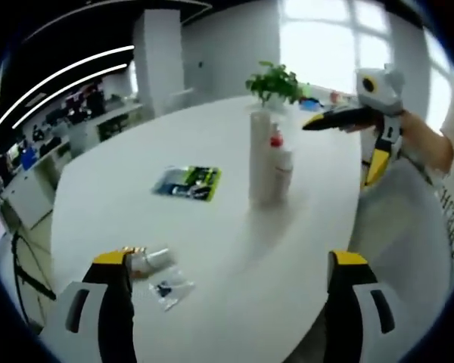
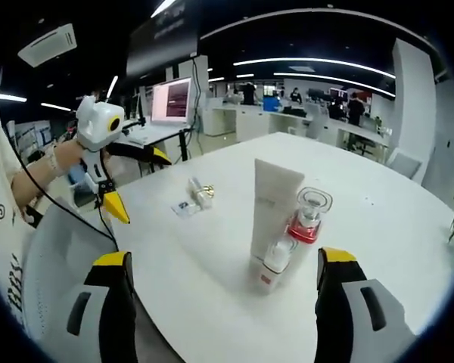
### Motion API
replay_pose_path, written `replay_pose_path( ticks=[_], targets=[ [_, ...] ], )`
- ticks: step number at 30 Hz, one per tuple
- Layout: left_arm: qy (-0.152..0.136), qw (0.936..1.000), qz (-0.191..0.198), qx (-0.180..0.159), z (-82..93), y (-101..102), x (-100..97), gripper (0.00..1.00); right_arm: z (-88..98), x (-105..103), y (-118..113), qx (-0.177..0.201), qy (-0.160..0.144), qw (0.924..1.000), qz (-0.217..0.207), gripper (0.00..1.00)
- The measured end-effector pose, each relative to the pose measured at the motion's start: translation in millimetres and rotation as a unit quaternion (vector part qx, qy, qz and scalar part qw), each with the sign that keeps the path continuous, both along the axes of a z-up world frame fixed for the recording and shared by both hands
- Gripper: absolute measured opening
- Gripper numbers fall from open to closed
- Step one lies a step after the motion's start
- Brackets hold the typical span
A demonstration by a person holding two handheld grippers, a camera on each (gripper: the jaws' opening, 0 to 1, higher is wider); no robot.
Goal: Arrange the skincare products in the storage area until every visible bottle or jar stands upright without overlapping.
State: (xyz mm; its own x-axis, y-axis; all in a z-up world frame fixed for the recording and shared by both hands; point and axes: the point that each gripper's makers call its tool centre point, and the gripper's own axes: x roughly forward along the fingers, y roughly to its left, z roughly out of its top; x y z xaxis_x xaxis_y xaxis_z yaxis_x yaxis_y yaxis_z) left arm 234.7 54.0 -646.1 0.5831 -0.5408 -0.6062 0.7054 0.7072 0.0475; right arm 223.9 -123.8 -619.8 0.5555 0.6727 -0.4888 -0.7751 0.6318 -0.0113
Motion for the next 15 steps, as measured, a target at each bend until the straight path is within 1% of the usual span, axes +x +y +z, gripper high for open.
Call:
replay_pose_path(
  ticks=[3,4,6,7,9,13,15],
  targets=[
    [0.002,0.9999,-0.006,0.015,-1.5,3,1.2,0.94,0.3,0,0,0.001,-0.001,1.0000,0.000,1.00],
    [0.000,0.9998,-0.006,0.019,-2.3,4,4.9,0.92,0.7,0,-1,0.002,-0.001,1.0000,-0.001,1.00],
    [-0.004,0.9997,-0.005,0.025,-3.8,7,11.5,0.92,0.5,0,-1,0.001,-0.001,1.0000,-0.001,1.00],
    [-0.001,0.9994,-0.007,0.033,-5.1,8,9.7,0.91,0.5,0,-1,0.001,-0.001,1.0000,-0.001,1.00],
    [0.004,0.9991,-0.010,0.040,-7.2,9,11.4,0.85,0.5,0,-1,0.002,0.000,1.0000,-0.002,1.00],
    [-0.012,0.9979,-0.018,0.061,-9.7,13,20.6,0.82,-0.2,-1,-1,-0.001,0.001,1.0000,-0.001,1.00],
    [-0.015,0.9976,-0.017,0.066,-10.7,18,28.0,0.77,0.1,-1,-2,0.000,0.001,1.0000,-0.001,1.00]
  ],
)
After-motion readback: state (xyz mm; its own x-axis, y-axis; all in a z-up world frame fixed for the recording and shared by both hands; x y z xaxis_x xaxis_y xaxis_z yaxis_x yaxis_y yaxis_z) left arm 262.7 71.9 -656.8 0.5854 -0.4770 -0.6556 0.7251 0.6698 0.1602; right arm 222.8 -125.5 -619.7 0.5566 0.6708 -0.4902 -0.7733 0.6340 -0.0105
